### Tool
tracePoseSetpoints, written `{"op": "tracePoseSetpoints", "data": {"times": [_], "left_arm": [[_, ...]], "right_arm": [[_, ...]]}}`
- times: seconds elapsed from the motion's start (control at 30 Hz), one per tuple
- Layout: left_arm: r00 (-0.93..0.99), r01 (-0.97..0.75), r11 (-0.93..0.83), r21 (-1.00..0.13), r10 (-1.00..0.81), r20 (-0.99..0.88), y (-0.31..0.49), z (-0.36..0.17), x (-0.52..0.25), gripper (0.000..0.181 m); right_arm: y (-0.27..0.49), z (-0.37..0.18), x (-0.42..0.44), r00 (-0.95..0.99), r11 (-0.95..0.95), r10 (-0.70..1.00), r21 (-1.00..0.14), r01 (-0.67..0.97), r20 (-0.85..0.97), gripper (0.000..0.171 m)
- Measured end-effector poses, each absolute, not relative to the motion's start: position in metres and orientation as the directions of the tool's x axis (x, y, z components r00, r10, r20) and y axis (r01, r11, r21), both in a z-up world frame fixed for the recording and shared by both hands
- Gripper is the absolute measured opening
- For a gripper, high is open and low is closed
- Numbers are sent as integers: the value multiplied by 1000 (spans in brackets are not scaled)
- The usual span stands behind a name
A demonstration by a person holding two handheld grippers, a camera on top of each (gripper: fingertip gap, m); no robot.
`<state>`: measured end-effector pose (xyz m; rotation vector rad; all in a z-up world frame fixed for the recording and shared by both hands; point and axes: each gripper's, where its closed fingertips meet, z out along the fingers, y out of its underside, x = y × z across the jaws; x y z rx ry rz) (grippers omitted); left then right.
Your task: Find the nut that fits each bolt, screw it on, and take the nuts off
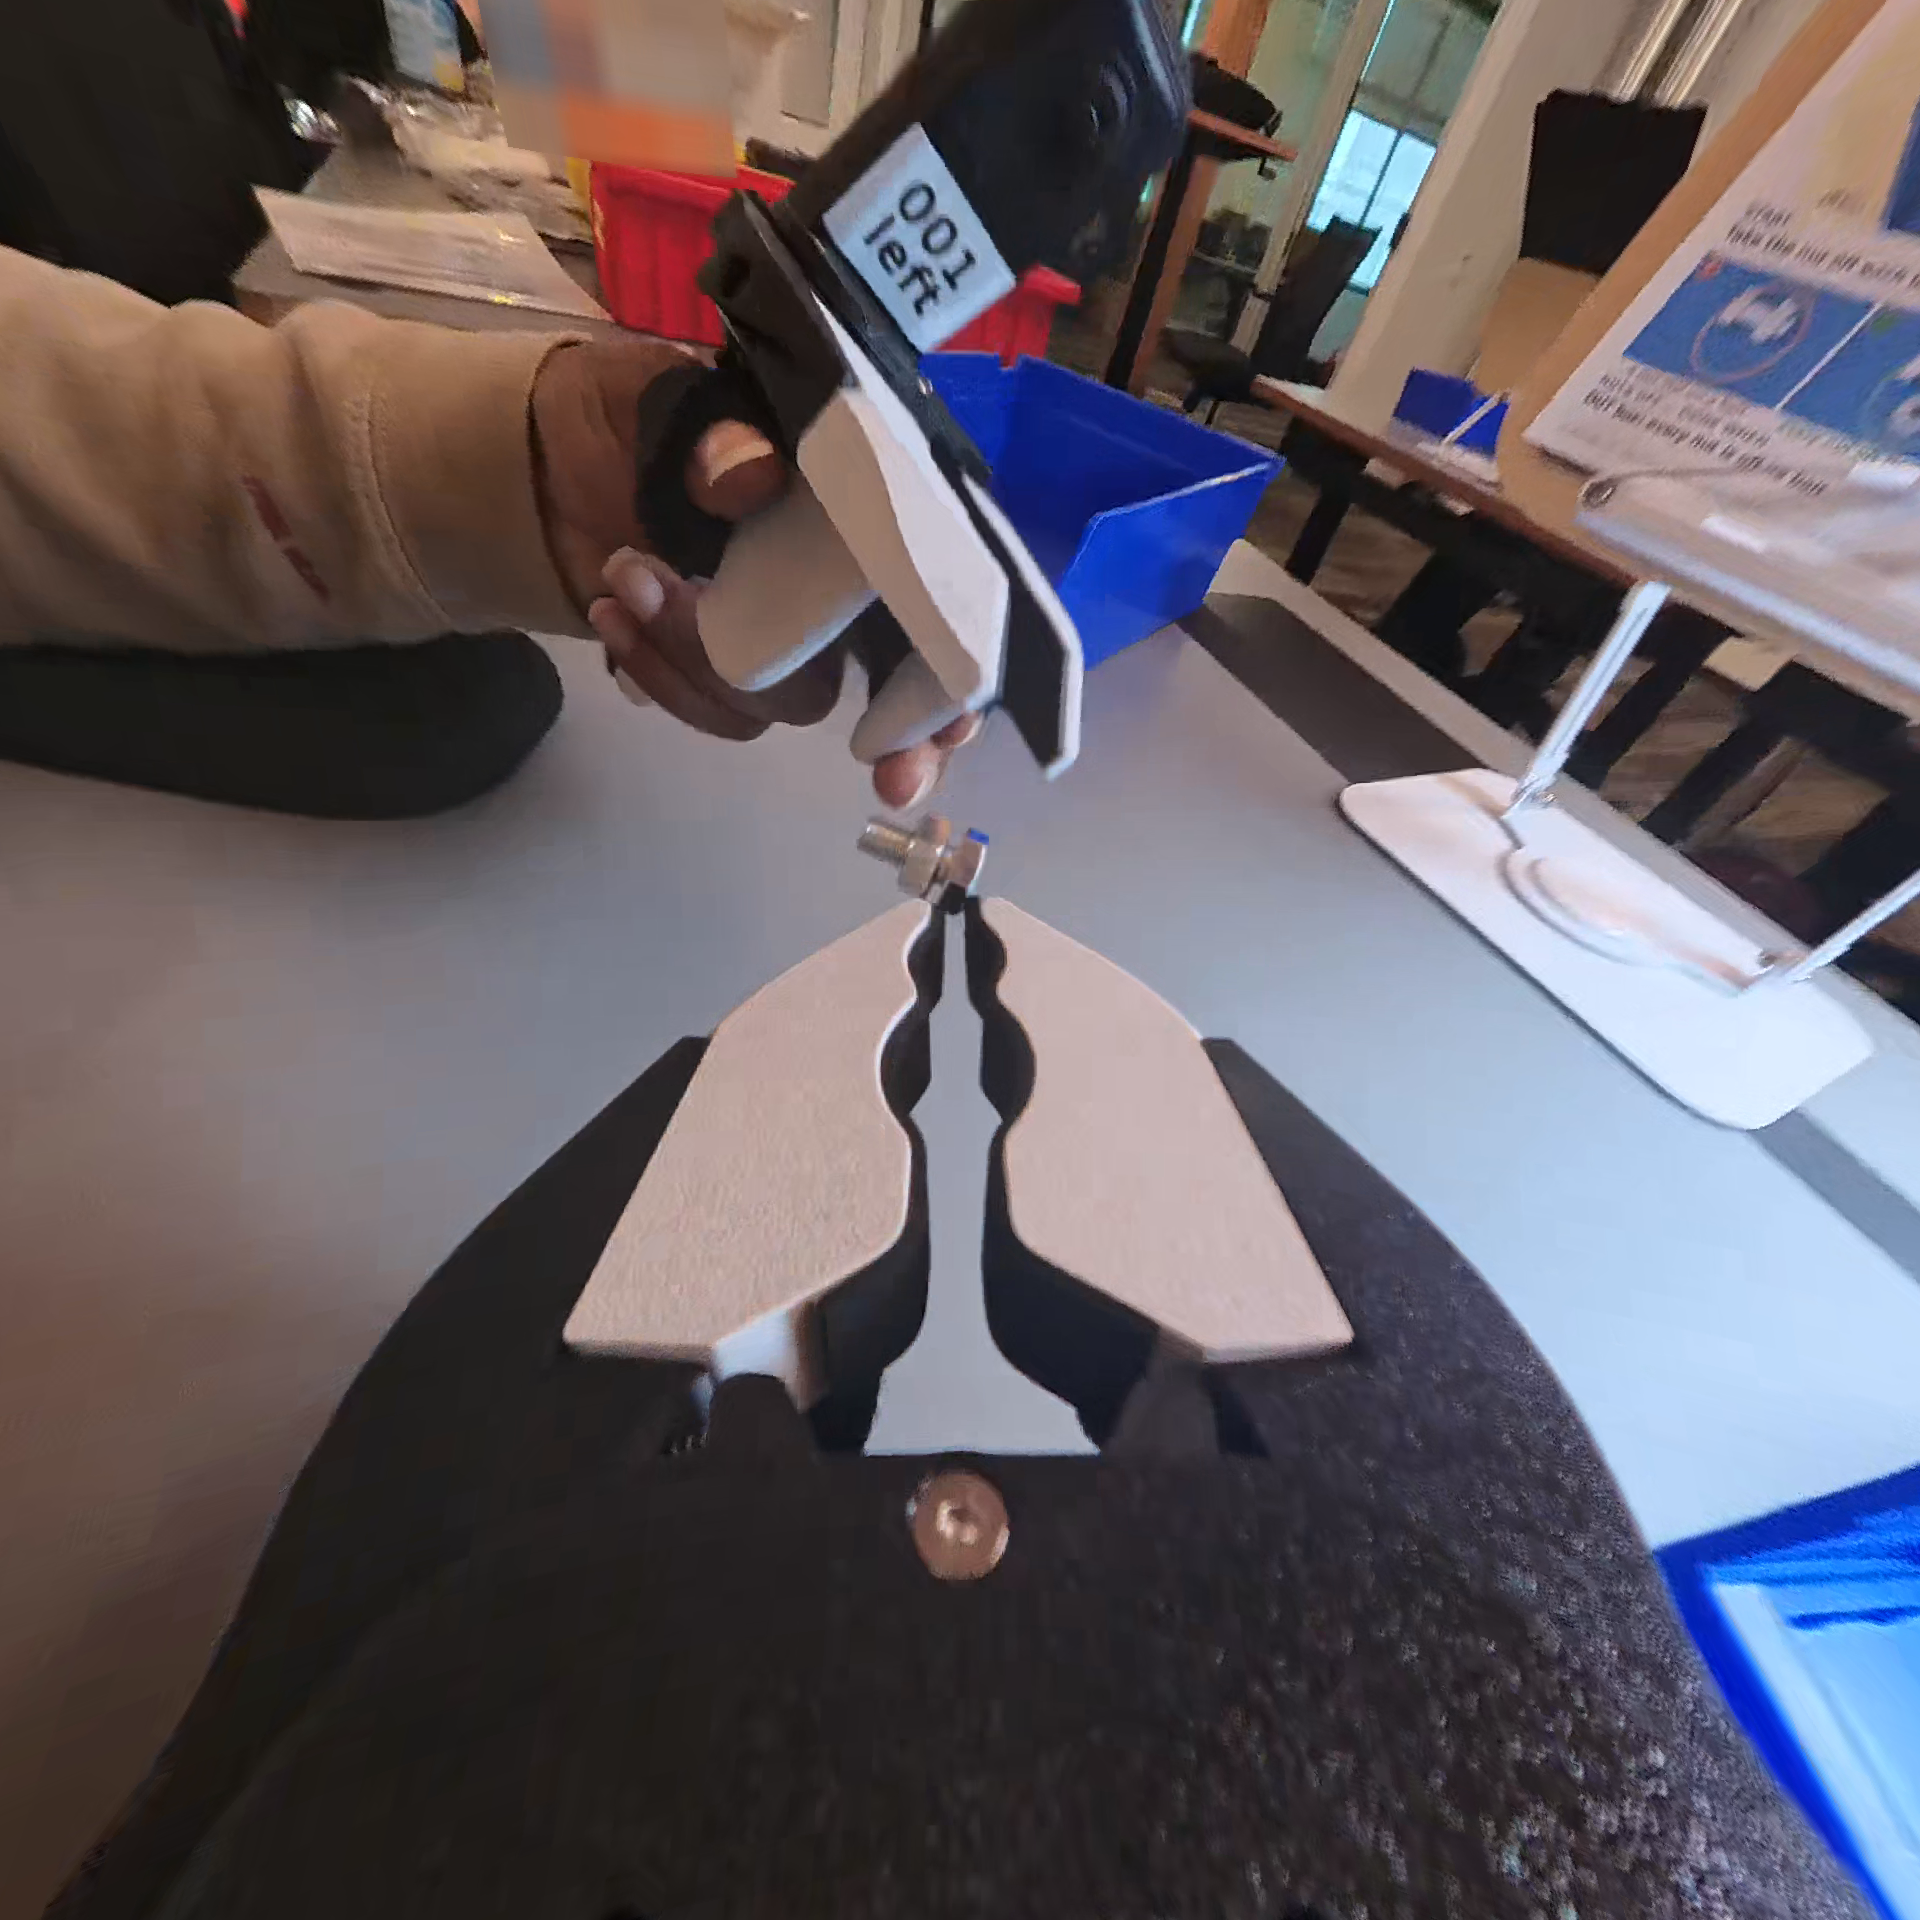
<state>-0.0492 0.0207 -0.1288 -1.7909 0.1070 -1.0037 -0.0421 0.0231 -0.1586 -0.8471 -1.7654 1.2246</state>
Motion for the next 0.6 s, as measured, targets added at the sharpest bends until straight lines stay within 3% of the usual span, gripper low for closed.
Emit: {"op": "tracePoseSetpoints", "data": {"times": [0.1, 0.2, 0.3, 0.47, 0.6], "left_arm": [[750, 188, -388, -903, -536, 386, 14, -130, -53, 20], [853, -13, -418, -908, -478, 208, 17, -162, -64, 14], [803, 53, -425, -903, -520, 292, 15, -162, -60, 11], [791, -177, -251, -952, -612, 14, 5, -155, -49, 20], [755, -376, -111, -920, -613, -234, 3, -152, -36, 26]], "right_arm": [[21, -166, -42, -487, 203, 868, -966, 163, 100, 3], [18, -178, -42, -507, 119, 861, -957, 266, -34, 4], [16, -189, -41, -525, 123, 849, -946, 299, -55, 4], [14, -179, -39, -537, -7, 822, -945, 326, -191, 3], [13, -169, -37, -546, -162, 759, -914, 371, -356, 3]]}}
